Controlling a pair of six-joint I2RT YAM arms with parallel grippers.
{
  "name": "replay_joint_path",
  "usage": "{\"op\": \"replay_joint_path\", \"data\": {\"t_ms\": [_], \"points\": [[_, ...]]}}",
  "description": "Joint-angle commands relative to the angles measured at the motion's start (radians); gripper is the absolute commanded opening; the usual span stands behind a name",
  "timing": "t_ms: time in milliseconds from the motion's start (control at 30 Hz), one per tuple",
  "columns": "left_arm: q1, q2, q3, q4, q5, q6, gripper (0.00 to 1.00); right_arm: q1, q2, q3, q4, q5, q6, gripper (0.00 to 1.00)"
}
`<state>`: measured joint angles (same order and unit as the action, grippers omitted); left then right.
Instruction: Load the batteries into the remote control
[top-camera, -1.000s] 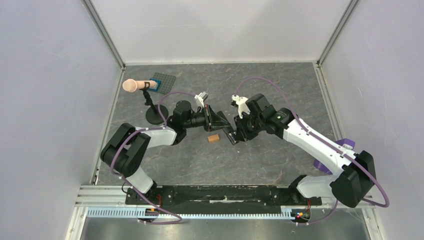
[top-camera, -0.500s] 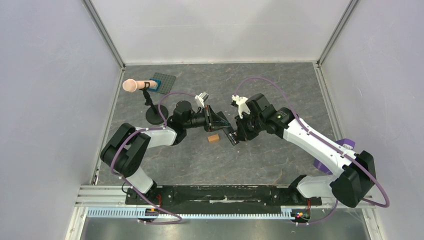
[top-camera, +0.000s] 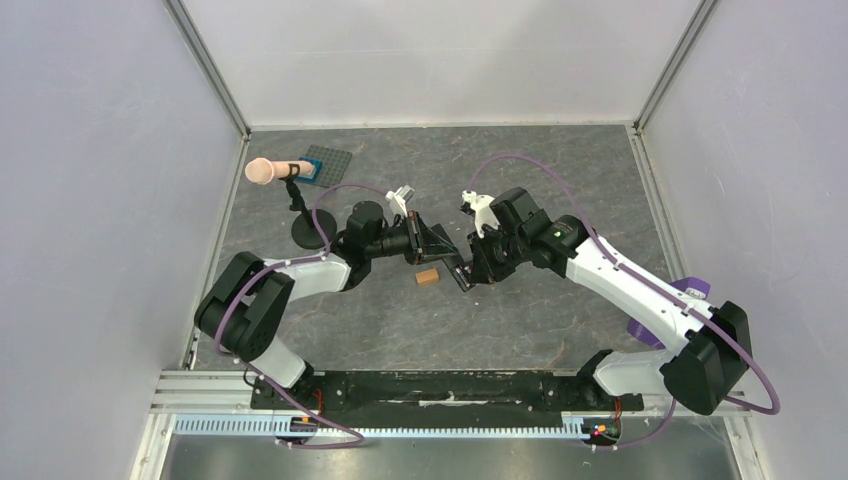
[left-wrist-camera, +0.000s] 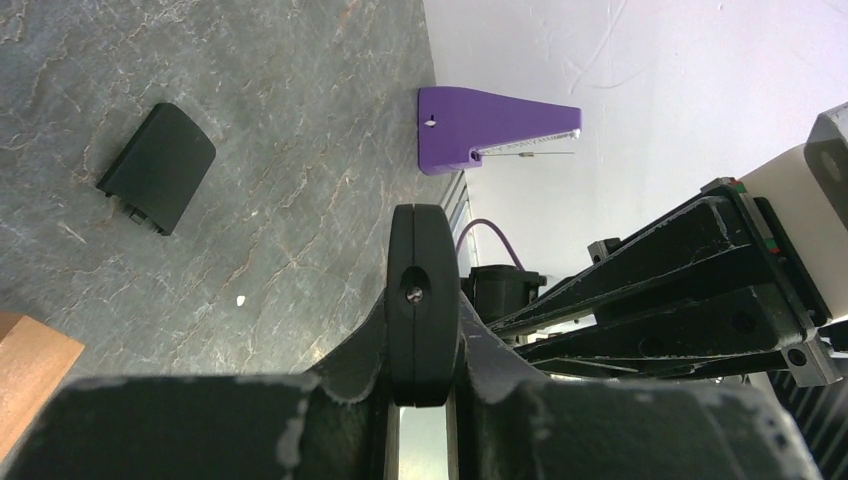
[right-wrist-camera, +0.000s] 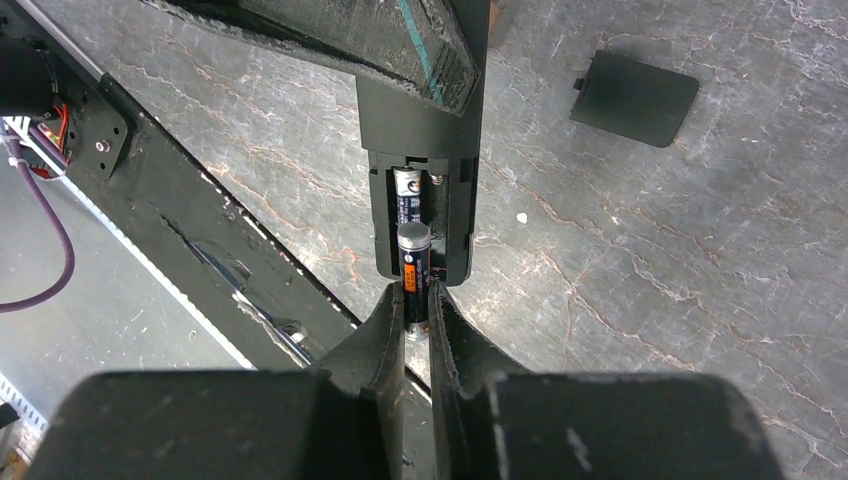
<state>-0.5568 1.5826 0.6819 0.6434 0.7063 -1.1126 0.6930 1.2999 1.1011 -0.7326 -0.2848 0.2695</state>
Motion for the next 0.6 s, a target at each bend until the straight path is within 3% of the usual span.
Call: {"op": "replay_joint_path", "data": {"t_ms": [0, 567], "points": [[-0.004, -0.029, 0.028, 0.02, -0.009, 0.037, 0.02, 0.005, 0.002, 0.027, 0.016, -0.011, 0.012, 0.07], [-0.004, -0.028, 0.02, 0.077, 0.011, -0.004, 0.02, 0.005, 0.019, 0.001, 0.033, -0.004, 0.016, 0.12]]}}
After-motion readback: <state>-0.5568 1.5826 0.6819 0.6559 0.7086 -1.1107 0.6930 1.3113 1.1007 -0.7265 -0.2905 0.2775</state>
